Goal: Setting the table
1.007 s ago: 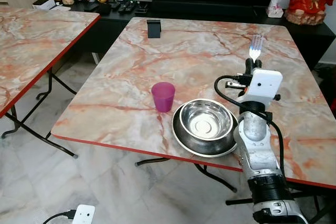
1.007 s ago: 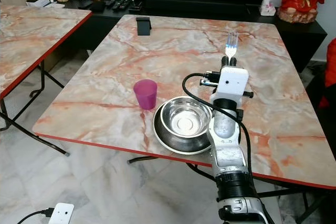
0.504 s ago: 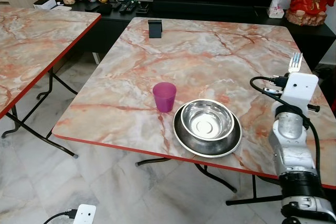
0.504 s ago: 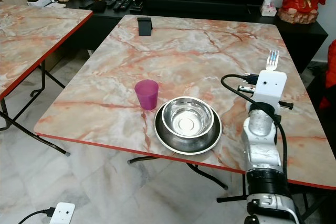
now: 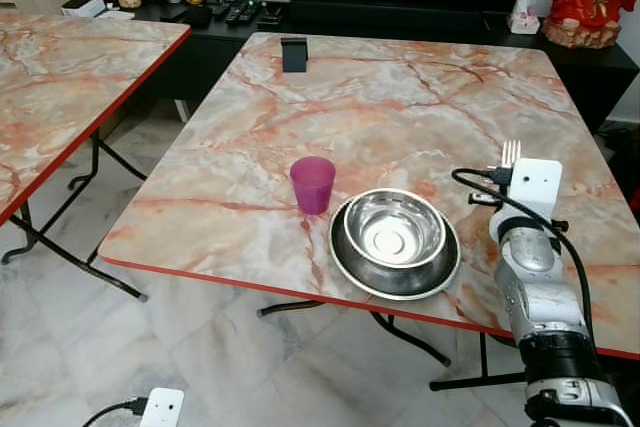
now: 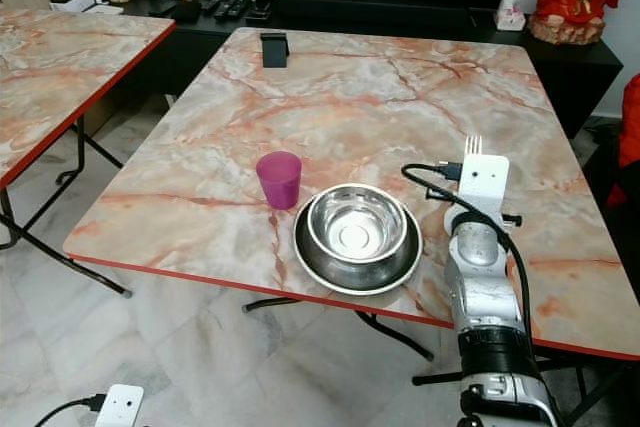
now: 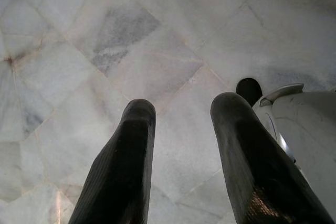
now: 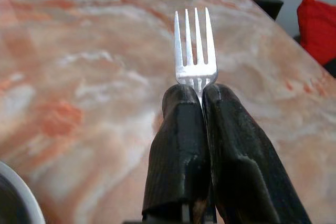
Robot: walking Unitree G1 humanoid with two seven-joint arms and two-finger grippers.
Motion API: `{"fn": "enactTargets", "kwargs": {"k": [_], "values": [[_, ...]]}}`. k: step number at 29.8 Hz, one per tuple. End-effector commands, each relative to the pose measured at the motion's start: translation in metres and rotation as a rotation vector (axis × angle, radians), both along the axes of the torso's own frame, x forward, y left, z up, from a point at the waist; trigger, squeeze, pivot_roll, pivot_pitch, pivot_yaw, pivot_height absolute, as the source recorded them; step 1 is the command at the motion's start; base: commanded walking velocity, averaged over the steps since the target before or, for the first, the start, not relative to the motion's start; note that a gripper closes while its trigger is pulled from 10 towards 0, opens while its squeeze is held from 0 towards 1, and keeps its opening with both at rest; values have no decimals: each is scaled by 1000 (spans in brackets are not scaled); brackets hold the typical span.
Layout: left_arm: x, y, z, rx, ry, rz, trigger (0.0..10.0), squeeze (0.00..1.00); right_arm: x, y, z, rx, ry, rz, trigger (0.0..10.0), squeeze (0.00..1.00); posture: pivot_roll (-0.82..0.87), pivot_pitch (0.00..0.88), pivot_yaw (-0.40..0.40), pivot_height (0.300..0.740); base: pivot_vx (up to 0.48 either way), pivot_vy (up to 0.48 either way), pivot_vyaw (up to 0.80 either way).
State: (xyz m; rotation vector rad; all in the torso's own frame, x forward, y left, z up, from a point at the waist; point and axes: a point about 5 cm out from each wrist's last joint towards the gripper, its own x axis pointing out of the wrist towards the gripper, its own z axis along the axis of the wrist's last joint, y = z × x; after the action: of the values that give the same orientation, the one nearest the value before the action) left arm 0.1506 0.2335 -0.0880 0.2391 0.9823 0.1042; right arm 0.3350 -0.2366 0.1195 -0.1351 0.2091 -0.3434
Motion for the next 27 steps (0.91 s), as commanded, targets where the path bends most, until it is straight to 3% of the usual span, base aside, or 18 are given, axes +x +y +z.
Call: {"fn": "enactTargets", "kwargs": {"k": [1, 16, 24, 27], "values": [[-4, -1, -2, -7, 21, 9, 10000, 0, -2, -2, -7, -2, 52, 3, 10000, 0, 1, 0, -5, 740, 0, 0, 0], [-3, -1, -2, -8, 17, 7, 10000, 0, -6, 11, -31, 97, 135, 30, 10000, 0, 8, 0, -6, 740, 0, 0, 0], [-3, -1, -2, -5, 16, 5, 10000, 0, -8, 14, -38, 105, 164, 65, 10000, 0, 4, 0, -3, 740, 0, 0, 0], [-2, -2, -1, -7, 12, 4, 10000, 0, -9, 15, -40, 52, 180, 91, 10000, 0, 6, 0, -5, 740, 0, 0, 0]]}}
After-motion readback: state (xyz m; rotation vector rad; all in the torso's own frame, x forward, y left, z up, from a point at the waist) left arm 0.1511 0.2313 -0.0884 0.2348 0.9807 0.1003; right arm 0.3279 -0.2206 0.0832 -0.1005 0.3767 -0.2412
